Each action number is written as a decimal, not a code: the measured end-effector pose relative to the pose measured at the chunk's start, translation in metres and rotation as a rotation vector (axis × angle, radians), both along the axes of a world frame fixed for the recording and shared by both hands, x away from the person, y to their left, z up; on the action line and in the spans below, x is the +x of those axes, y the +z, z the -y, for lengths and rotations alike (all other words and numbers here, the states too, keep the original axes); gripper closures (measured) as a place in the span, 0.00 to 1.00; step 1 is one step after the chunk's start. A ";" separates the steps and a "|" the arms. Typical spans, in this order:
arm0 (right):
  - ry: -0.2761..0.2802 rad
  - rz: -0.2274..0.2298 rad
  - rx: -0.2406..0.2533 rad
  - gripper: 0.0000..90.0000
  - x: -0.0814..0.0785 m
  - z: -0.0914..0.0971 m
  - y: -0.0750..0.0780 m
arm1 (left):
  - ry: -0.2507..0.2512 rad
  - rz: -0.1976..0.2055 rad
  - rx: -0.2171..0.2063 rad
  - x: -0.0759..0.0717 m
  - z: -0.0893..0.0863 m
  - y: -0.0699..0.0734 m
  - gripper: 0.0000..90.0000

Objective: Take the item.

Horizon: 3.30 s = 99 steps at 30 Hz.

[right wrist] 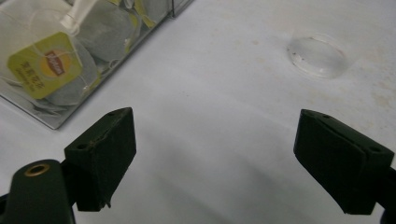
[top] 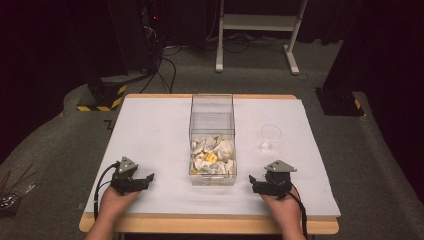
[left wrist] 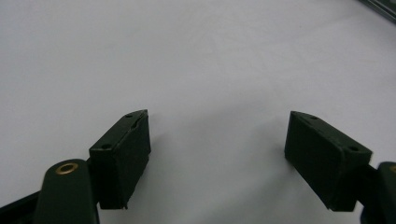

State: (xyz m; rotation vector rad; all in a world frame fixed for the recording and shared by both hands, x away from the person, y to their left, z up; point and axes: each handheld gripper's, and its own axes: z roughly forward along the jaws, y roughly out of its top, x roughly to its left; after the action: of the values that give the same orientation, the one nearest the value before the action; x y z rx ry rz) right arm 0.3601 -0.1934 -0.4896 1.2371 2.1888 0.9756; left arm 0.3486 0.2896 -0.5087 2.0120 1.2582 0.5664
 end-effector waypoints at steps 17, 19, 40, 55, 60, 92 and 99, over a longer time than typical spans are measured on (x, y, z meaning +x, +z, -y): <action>0.016 0.047 0.032 0.15 -0.008 -0.006 0.016 | -0.001 0.000 -0.002 0.000 0.000 0.000 0.25; 0.015 0.061 0.042 0.15 -0.009 -0.006 0.019 | 0.000 0.000 -0.002 0.000 0.000 0.000 0.25; 0.073 0.128 0.120 0.19 -0.018 -0.020 0.053 | -0.005 -0.001 -0.001 0.000 0.000 0.000 0.25; 0.140 0.136 0.143 0.23 -0.012 -0.043 0.065 | -0.003 0.001 0.004 0.000 0.000 0.000 0.25; 0.151 0.147 0.156 0.24 -0.009 -0.049 0.070 | -0.002 0.000 0.004 0.000 0.000 0.000 0.25; 0.219 0.083 0.029 0.36 0.028 -0.100 0.072 | -0.002 -0.001 0.001 0.000 0.000 0.000 0.25; 0.233 0.060 -0.004 0.43 0.038 -0.105 0.068 | -0.002 -0.001 0.000 0.000 0.000 0.000 0.25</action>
State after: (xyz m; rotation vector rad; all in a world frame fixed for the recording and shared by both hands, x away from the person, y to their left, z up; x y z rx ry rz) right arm 0.3979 -0.0888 -0.4216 0.9523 2.3227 1.0828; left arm 0.3486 0.2895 -0.5088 2.0137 1.2567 0.5649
